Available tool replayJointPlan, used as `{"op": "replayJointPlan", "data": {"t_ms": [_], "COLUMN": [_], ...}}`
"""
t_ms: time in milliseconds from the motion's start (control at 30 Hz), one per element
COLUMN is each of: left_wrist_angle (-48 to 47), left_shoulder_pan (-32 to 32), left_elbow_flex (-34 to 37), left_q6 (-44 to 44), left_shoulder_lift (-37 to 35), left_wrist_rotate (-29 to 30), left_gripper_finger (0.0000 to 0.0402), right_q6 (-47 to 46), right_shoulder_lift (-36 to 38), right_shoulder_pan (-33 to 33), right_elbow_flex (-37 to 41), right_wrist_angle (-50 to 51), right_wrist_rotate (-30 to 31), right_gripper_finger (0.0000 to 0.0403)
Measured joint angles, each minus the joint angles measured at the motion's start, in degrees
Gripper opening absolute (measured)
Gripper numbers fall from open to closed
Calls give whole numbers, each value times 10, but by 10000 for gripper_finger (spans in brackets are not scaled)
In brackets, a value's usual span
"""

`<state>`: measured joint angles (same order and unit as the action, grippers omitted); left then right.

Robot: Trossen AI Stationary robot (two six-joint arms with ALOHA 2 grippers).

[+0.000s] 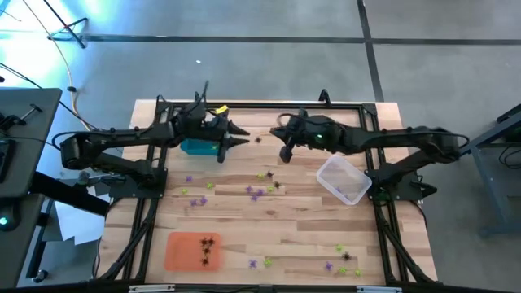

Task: Sort Halloween decoration
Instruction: Put the green spider toy into the blue bin

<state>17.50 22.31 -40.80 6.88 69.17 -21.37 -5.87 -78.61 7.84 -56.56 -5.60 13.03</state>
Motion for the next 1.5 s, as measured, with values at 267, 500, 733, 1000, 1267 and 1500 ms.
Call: {"op": "replayJointPlan", "data": {"t_ms": [267,500,733,1000,1267,1500], "left_wrist_angle": [95,94,95,94,97,95], "left_shoulder_pan": [-3,-18,-24,-25,-26,-26], "left_elbow_flex": [28,28,28,28,28,28], "left_q6": [-65,-62,-58,-52,-52,-52], "left_shoulder_lift": [2,3,3,3,3,4], "left_wrist_rotate": [0,-1,-1,-1,-1,-1], "left_gripper_finger": [94,94,94,94,94,94], "right_q6": [-32,-13,-12,-12,-12,-14], "right_shoulder_lift": [-15,-56,-84,-118,-134,-144], "right_shoulder_pan": [-17,-28,-28,-28,-28,-28], "right_elbow_flex": [67,34,7,-19,-35,-35], "right_wrist_angle": [-195,-230,-234,-241,-251,-258], "right_wrist_rotate": [-46,-47,-47,-61,-75,-75], "right_gripper_finger": [12,13,14,14,14,14]}}
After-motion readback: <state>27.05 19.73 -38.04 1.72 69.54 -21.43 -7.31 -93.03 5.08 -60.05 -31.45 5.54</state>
